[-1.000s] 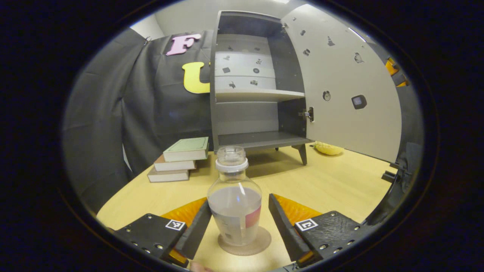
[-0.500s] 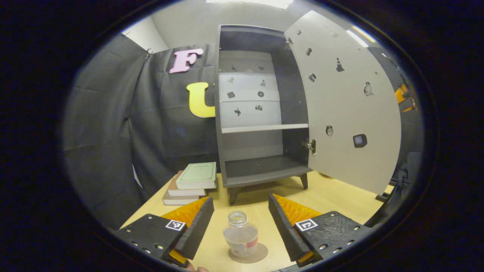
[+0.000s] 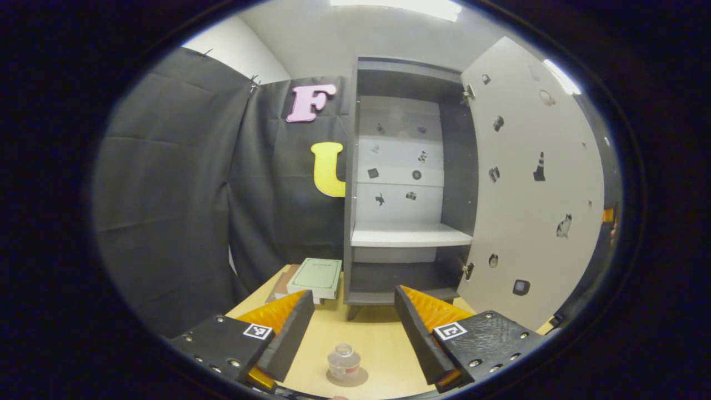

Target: Open the cabinet door with the right hand, grasp the bottle in the cabinet with the left hand and place it on the coaster, then close the cabinet door with the right hand.

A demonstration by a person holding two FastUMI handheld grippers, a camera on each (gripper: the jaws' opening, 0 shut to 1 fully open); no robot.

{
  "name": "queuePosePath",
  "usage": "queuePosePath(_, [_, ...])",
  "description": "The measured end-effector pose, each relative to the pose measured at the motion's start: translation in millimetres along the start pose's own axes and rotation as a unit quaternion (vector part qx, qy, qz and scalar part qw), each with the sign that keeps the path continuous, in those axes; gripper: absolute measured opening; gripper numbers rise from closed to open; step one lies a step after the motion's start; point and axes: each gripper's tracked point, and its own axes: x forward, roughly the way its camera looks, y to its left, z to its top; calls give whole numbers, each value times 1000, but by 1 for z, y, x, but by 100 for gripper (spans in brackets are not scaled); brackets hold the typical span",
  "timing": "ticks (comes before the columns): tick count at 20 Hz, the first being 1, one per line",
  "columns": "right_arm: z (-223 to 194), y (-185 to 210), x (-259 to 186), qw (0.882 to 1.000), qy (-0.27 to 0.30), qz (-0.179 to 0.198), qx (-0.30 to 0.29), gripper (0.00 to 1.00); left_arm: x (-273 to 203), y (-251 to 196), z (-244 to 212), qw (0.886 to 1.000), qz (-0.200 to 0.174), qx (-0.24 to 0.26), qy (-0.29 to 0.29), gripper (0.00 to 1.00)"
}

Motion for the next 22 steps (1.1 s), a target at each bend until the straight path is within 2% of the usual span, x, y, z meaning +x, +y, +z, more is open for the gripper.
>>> queuePosePath(1, [3, 4, 1, 1000, 1, 14, -2, 91, -5, -2, 9, 1000, 8, -3, 3, 87])
queuePosePath(2, [9, 7, 1, 1000, -1, 25, -4, 97, -10, -5, 16, 1000, 13, -8, 7, 90])
queuePosePath(4, [19, 9, 2, 999, -6, 41, -8, 97, -20, -13, 30, 1000, 17, -22, 14, 87])
queuePosePath(5, [22, 10, 2, 999, -8, 46, -9, 97, -23, -16, 37, 999, 16, -30, 16, 89])
queuePosePath(9, [44, 20, -5, 998, -33, 60, -14, 97, -25, -21, 60, 999, 8, -16, 31, 87])
queuePosePath(14, [57, 48, -18, 996, -41, 70, -24, 97, -20, -21, 78, 999, -17, -12, 32, 89])
queuePosePath(17, [61, 61, -25, 997, -45, 58, -26, 97, -13, -4, 79, 999, -23, -10, 35, 89])
queuePosePath(18, [63, 66, -27, 997, -48, 54, -31, 90, -11, 1, 79, 999, -27, -10, 33, 92])
queuePosePath(19, [64, 71, -29, 997, -50, 52, -36, 97, -9, 8, 79, 999, -29, -8, 31, 87])
queuePosePath(20, [64, 76, -30, 997, -50, 49, -41, 91, -7, 16, 77, 999, -30, -3, 31, 87])
queuePosePath(21, [64, 73, -36, 997, -52, 35, -46, 97, -5, 22, 75, 999, -32, 2, 31, 92])
queuePosePath(22, [64, 73, -35, 997, -54, 23, -47, 89, -1, 27, 75, 999, -36, 7, 29, 87])
